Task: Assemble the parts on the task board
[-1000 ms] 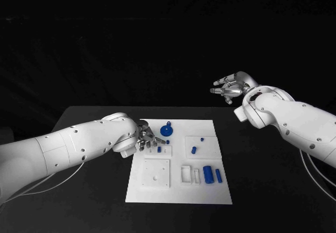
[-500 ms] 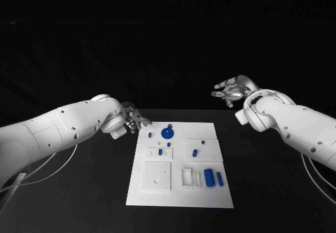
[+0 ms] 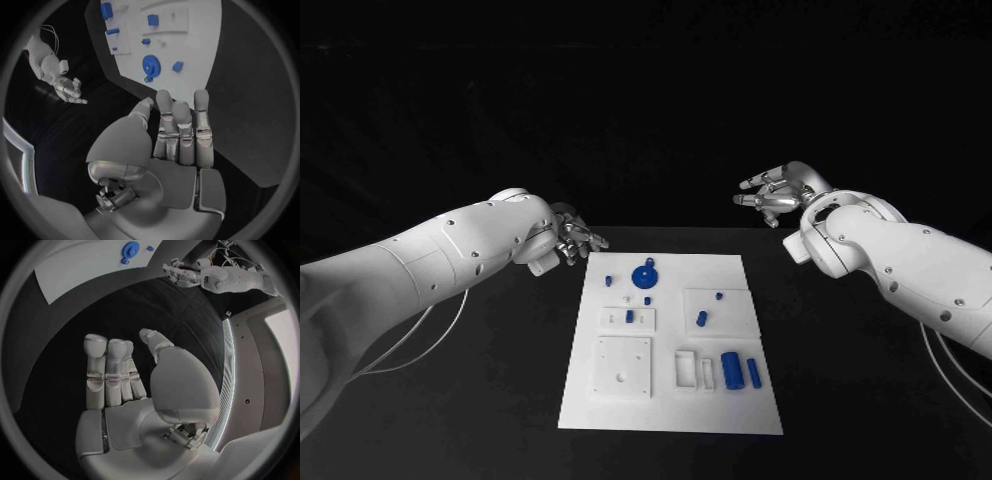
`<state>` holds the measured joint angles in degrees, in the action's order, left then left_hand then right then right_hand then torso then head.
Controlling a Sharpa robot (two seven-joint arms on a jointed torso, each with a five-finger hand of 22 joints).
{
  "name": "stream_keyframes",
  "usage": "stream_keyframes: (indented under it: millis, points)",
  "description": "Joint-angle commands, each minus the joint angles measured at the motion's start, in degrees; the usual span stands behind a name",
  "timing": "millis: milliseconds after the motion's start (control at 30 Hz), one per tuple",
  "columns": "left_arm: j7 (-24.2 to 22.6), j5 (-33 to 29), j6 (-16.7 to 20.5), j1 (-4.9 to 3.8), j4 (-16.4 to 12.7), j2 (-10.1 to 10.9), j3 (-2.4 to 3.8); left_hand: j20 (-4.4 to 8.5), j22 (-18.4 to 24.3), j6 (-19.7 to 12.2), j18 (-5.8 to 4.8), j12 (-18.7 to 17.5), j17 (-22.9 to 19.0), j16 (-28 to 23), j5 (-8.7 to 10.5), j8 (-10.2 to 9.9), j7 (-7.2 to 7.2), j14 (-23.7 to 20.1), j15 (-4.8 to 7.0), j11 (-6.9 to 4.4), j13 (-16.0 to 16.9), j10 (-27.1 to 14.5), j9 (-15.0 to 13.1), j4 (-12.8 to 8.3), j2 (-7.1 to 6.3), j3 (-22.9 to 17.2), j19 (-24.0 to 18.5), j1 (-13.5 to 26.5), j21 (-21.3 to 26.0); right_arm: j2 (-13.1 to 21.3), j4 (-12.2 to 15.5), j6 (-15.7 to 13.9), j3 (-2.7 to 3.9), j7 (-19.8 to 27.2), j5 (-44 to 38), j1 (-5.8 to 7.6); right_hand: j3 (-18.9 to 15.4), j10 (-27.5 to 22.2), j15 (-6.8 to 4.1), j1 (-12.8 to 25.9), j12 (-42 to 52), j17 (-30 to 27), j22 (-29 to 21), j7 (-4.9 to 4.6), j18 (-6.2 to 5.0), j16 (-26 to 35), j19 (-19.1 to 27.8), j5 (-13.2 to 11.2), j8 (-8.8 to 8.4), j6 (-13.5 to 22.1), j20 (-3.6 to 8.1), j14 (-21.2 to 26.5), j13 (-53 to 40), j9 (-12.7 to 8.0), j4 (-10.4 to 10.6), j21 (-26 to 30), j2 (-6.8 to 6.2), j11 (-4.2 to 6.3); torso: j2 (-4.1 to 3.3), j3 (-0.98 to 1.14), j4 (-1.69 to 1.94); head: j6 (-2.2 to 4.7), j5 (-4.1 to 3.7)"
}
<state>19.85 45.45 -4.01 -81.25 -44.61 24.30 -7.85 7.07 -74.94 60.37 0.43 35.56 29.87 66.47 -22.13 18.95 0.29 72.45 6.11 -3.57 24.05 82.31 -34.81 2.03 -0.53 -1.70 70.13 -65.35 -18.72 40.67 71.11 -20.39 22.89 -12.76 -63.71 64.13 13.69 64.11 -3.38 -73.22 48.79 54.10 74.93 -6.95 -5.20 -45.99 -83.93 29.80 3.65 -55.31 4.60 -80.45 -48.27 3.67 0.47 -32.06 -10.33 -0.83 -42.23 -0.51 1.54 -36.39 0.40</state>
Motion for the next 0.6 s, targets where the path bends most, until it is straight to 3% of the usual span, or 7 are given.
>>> stream_keyframes:
  millis: [33,267,367,433,533,600]
  points:
    - [-3.1,4.5,-3.3,0.1,1.6,-0.9,-0.1,0.16,-1.1,-0.3,-0.43,0.4,-0.2,0.2,-0.17,0.5,-0.3,-0.1,0.24,-0.53,0.2,0.0,-2.3,0.0,-0.2,-0.3,0.2,0.4,-0.5,0.0,0.3,0.7,0.03,0.6,-0.1,-0.02,-0.3,0.0,-0.28,0.5,-0.1,0.0,4.0,-0.1,-0.51,0.3,-2.4,0.3,-0.04,-0.4,0.14,0.1,0.0,0.1,0.0,0.0,-0.09,0.43,-0.56,0.01,-0.12,0.34,0.08]
    - [-4.7,10.3,-5.0,0.76,4.6,-2.7,-0.72,0.14,-1.1,-0.4,-0.43,0.4,-0.4,0.4,1.04,0.1,-0.2,-0.2,0.18,-0.4,0.4,-0.1,-5.9,2.5,-2.03,-0.5,0.0,2.2,-0.7,0.2,0.9,0.7,0.03,0.6,-0.1,-0.02,-0.4,0.0,-0.28,0.5,0.0,0.1,4.0,-0.12,-0.53,0.3,-2.4,0.3,-0.07,-0.3,0.13,0.1,0.0,0.1,0.0,0.2,-0.11,0.42,-1.19,-0.08,-0.27,0.69,-0.11]
    - [-5.5,11.8,-7.3,1.09,5.2,-3.2,-0.91,0.08,-1.1,-0.1,-0.43,0.4,-0.5,0.5,2.45,-0.2,-0.09,-0.3,0.13,-0.33,0.4,-0.1,-6.7,3.9,-3.58,-0.9,-0.1,2.9,-0.8,0.3,1.1,0.7,0.03,0.5,-0.1,-0.01,-0.4,0.0,-0.28,0.5,0.0,0.1,4.0,-0.12,-0.53,0.3,-2.4,0.3,-0.07,-0.3,0.13,0.1,0.0,0.1,0.0,0.2,-0.11,0.42,-1.43,-0.11,-0.34,0.88,-0.17]
    - [-5.8,12.6,-8.3,1.31,5.5,-3.6,-1.03,0.01,-1.1,-0.2,-0.43,0.4,-0.4,0.5,4.68,-0.2,0.0,-0.5,0.05,-0.2,0.5,-0.3,-7.1,3.9,-4.24,-1.1,-0.2,2.7,-0.7,0.4,1.3,0.7,0.03,0.5,-0.1,-0.01,-0.4,0.0,-0.28,0.4,0.0,0.1,4.0,-0.1,-0.51,0.2,-2.4,0.3,-0.06,-0.3,0.13,0.1,0.0,0.1,-0.1,0.0,-0.14,0.43,-1.55,-0.16,-0.33,0.93,-0.32]
    - [-6.4,13.6,-8.5,1.77,6.2,-4.1,-1.19,-0.1,-1.1,-0.2,-0.43,0.7,-0.4,0.9,6.58,-0.4,0.14,-0.9,-0.08,-0.07,0.6,-0.5,-7.8,5.5,-5.92,-1.6,-0.4,3.4,-0.8,0.5,1.5,0.6,0.03,0.5,-0.1,-0.01,-0.4,0.0,-0.28,0.4,0.0,0.1,4.0,-0.1,-0.51,0.2,-2.4,0.3,-0.06,-0.3,0.13,0.1,0.0,0.1,-0.1,0.0,-0.14,0.43,-1.74,-0.19,-0.35,1.02,-0.32]
    - [-6.7,13.8,-8.4,2.02,6.5,-4.3,-1.24,-0.1,-1.1,-0.2,-0.43,0.7,-0.5,1.0,7.64,-0.6,0.17,-0.9,-0.09,-0.05,0.7,-0.6,-8.3,6.5,-6.33,-1.5,-0.4,3.5,-0.8,0.5,1.6,0.5,0.03,0.5,-0.1,0.0,-0.4,0.0,-0.27,0.5,0.0,0.1,4.1,-0.11,-0.51,0.2,-2.5,0.3,-0.06,-0.3,0.13,0.1,-0.1,0.1,0.0,0.0,-0.14,0.42,-1.84,-0.2,-0.36,1.06,-0.39]
